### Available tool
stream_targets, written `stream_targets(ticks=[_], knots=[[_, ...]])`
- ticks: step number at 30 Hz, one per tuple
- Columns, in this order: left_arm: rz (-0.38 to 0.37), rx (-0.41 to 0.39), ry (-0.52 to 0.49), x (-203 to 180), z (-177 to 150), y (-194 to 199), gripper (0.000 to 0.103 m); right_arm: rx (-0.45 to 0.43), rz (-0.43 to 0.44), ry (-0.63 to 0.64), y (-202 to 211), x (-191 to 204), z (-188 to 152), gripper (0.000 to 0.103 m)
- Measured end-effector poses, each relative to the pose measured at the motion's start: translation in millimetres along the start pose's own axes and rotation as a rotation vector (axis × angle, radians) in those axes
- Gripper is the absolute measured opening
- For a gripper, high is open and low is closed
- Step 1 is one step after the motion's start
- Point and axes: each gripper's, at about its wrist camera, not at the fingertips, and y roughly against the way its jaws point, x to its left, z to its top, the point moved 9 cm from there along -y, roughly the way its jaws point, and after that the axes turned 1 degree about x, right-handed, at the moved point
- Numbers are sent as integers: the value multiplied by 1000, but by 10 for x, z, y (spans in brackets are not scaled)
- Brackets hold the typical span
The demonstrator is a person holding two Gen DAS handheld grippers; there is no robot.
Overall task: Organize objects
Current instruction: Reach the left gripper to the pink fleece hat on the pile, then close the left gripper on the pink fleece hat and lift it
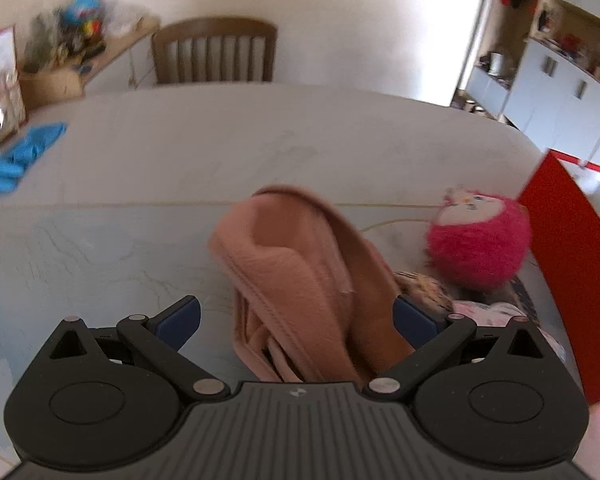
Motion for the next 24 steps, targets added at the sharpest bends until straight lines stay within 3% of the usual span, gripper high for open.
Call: stream_targets(ticks=[13, 17, 22, 24], knots=[[28, 82, 79, -12, -81, -321, 102, 64, -58, 7, -533, -789, 0, 99], [35, 86, 116, -9, -106, -362, 102, 107, -61, 19, -731, -992, -69, 89], [23, 79, 170, 19, -112, -348, 86, 157, -27, 30, -922, -1100, -130, 75], [22, 67, 191, 23, -108, -320, 70, 167, -17, 34, -964, -1130, -138, 71]])
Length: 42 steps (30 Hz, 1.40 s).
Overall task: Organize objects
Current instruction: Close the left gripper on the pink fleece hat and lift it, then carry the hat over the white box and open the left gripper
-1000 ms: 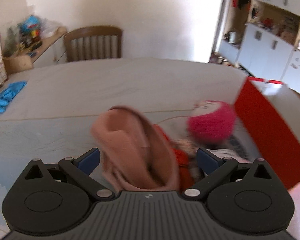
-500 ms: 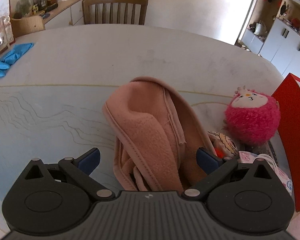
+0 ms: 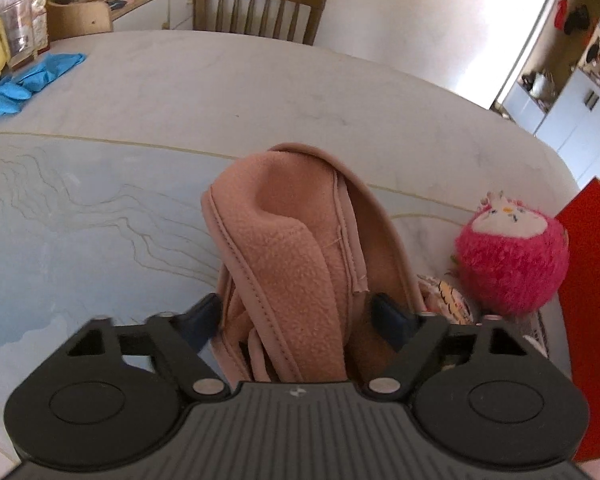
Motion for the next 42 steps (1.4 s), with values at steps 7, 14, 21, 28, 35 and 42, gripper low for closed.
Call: stream_targets(ticks=[7, 14, 21, 28, 35, 42], knots=[[-17, -24, 43, -50, -28, 119, 32, 14, 55, 18, -78, -52, 5, 44], [4, -77, 44, -85, -38, 398, 17, 15, 97, 34, -84, -70, -9, 17], [-3, -119, 22, -196, -63, 830, 17, 19, 118, 30, -67, -107, -24, 4], [-76, -159, -1, -521, -38, 1290, 17, 23, 145, 34, -49, -90, -48, 3], [-201, -219, -68, -1090, 71, 1713, 17, 27, 172, 38, -25, -73, -55, 2], [-323, -209, -174, -1865, 116, 1818, 17, 37, 185, 34, -13, -66, -60, 2]])
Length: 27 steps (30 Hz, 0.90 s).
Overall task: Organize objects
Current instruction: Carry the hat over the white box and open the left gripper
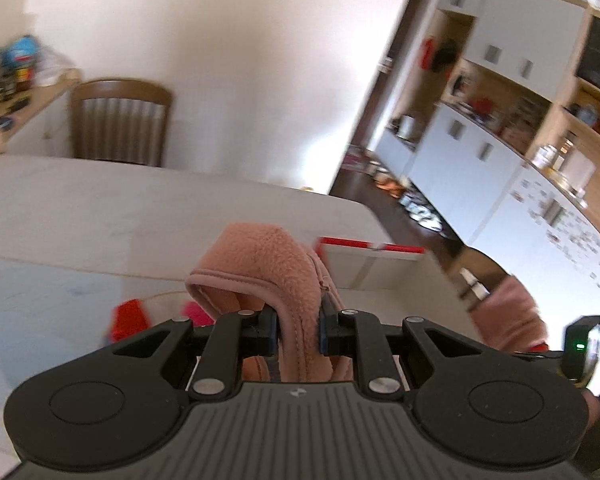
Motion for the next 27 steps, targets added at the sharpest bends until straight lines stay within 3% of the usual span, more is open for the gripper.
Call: stream_targets(ticks=[7, 14, 27], knots=[[-98, 33, -108, -698, 96, -366, 17, 8, 9, 9, 2, 20, 0, 2], [-142, 55, -186, -1202, 195, -786, 17, 18, 18, 13, -9, 13, 5, 2], [-127, 222, -275, -1532, -316, -1787, 17, 43, 33, 33, -19, 32, 5, 3]])
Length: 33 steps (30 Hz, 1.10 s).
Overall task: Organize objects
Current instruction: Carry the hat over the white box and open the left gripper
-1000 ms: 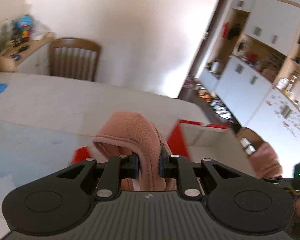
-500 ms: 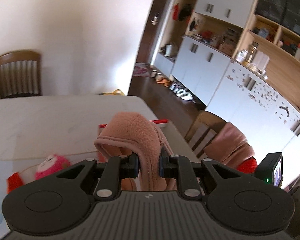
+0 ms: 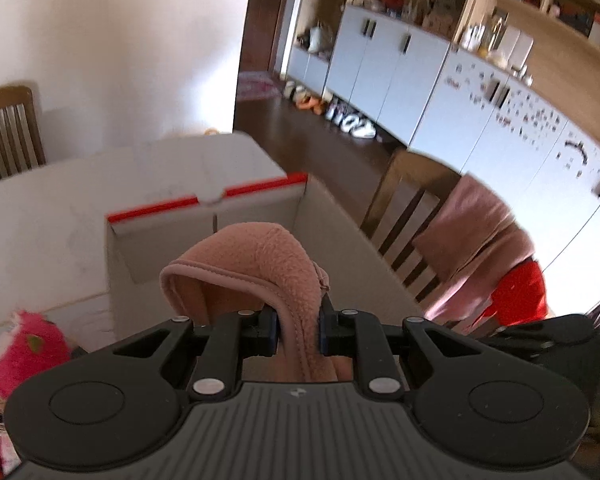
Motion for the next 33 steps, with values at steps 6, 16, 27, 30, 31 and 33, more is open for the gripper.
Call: stream_targets(ticks=[6, 16, 27, 30, 31, 33], knots=[[6, 84, -10, -18, -187, -358, 17, 6, 12, 11, 6, 28, -9, 4], [36, 239, 11, 43, -459, -681, 17, 12, 25, 14, 24, 13, -15, 4], [63, 212, 30, 113, -424, -474, 67, 14, 29, 20, 8, 31, -18, 4], [72, 188, 25, 103, -397, -377, 67, 16, 30, 20, 1, 36, -13, 4], [70, 178, 24, 103, -390, -338, 67, 15, 27, 25, 0, 41, -12, 5], [67, 161, 28, 108, -378, -253, 67, 15, 23, 26, -8, 47, -8, 4]])
